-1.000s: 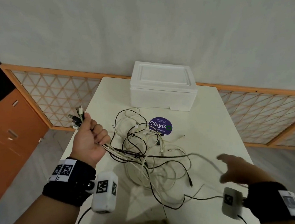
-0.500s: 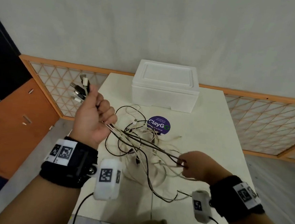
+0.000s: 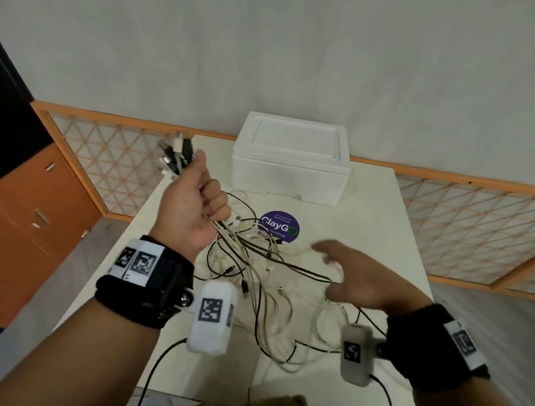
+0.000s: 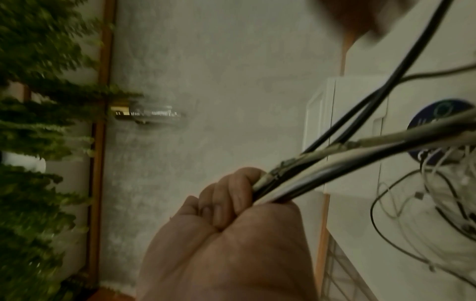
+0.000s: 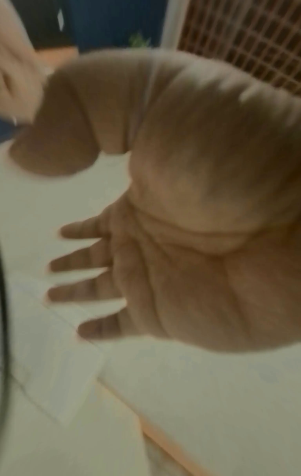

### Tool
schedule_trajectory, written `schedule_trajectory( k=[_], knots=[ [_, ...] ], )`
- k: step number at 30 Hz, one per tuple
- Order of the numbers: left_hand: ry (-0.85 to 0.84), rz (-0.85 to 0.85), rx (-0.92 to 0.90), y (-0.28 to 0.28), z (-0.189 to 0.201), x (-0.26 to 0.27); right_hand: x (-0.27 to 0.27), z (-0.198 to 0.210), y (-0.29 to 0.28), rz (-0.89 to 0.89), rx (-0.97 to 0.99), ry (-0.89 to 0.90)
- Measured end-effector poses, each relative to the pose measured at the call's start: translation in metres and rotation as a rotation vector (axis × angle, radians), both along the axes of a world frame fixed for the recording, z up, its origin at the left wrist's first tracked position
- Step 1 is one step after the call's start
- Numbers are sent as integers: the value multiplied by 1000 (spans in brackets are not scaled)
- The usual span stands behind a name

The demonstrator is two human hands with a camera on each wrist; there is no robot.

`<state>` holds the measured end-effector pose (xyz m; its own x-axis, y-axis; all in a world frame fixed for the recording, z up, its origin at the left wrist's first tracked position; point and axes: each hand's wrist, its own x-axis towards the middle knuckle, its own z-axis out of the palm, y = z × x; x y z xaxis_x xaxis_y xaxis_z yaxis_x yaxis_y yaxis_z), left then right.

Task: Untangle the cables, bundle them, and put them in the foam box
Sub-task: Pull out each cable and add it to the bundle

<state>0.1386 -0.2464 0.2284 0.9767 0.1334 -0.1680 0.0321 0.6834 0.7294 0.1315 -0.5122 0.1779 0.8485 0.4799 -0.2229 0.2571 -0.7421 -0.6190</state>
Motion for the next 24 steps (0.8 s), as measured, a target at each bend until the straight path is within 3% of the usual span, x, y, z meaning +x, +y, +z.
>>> schedule_trajectory(
  k=[2,4,8,15,19,22,24],
  knots=[
    [-10,-87,9,-18,2,-3,-9,27,36,35,332,-6],
    [-39,-157,27,-34,7,-5,-13,30,68,126,438,57],
    [-107,-161,20,-19,27,-3,-15,4,79,108,157,45],
    [-82,163,-21,89,27,-1,-19,-48,-34,-102,-114,173],
    [18,278,-83,140,-5,-3,-19,-54,-102,-229,-390,44],
    [135,364,-110,148,-39,-9,-18,-36,-138,-462,-370,-152],
    [239,340,-139,141,-66,-15,-17,-21,-146,-517,-376,-186]
  ],
)
